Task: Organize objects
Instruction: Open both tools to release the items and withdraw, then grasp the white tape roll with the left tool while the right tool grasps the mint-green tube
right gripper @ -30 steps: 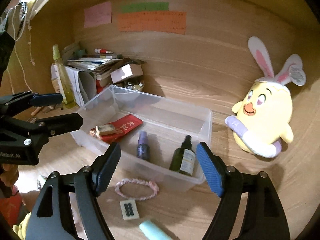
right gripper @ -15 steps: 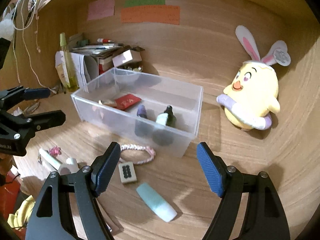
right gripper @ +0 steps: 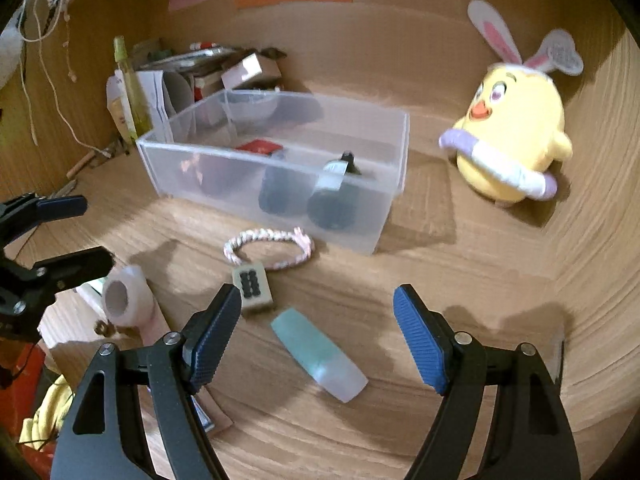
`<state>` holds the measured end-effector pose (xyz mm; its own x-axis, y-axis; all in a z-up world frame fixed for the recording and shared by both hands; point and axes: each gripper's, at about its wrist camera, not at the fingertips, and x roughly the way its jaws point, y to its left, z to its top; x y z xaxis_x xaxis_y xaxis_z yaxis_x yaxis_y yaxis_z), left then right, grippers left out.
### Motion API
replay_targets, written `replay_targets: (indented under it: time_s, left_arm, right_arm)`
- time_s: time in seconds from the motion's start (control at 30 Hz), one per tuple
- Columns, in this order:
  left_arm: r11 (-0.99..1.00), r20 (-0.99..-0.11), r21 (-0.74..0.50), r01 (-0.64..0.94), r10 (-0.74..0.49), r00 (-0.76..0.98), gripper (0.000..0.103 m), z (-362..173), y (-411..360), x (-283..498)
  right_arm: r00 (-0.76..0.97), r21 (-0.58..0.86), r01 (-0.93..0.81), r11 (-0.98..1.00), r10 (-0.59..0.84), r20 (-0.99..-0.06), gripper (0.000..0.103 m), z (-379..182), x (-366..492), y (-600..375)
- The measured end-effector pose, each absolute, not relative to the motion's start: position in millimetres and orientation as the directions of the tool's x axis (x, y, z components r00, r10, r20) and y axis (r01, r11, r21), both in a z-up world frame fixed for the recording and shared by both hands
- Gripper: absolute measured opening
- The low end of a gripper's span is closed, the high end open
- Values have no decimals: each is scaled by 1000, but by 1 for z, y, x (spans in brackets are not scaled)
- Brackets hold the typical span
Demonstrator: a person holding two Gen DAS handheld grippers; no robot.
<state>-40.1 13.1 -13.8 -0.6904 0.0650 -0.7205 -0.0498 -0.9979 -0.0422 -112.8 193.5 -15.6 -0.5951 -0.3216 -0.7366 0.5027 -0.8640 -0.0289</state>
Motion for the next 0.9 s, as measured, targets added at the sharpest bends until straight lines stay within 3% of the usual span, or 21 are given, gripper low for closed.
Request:
replay_targets:
  time_s: [0.27, 0.53, 0.6, 0.67, 0.9]
  left_arm:
    - [-993, -720, -88, -84, 122, -683, 96, -26, 19, -28]
    - [-992, -690, -3, -126, 93, -718, 95, -30, 40, -18]
    - [-991, -692, 12, -131, 86, -716, 91, -33, 43, -17]
    - [-990, -707, 9, -142, 94, -701, 80, -36, 45, -20]
    - [-992, -724, -25, -125, 104, -682, 68, -45, 45, -28]
  right_arm:
    - [-547, -30, 501, -865, -290, -785, 76, -40, -114, 202]
    - [-520, -4, 518, -855, -311, -796, 75, -46, -118, 199]
    - [-513, 2, 523, -852, -317, -798, 69, -46, -119, 197]
    - [-501, 6, 531, -847, -320, -804, 56, -48, -120, 195]
    - [-499, 11, 539, -842, -329, -802, 34, -47, -114, 195]
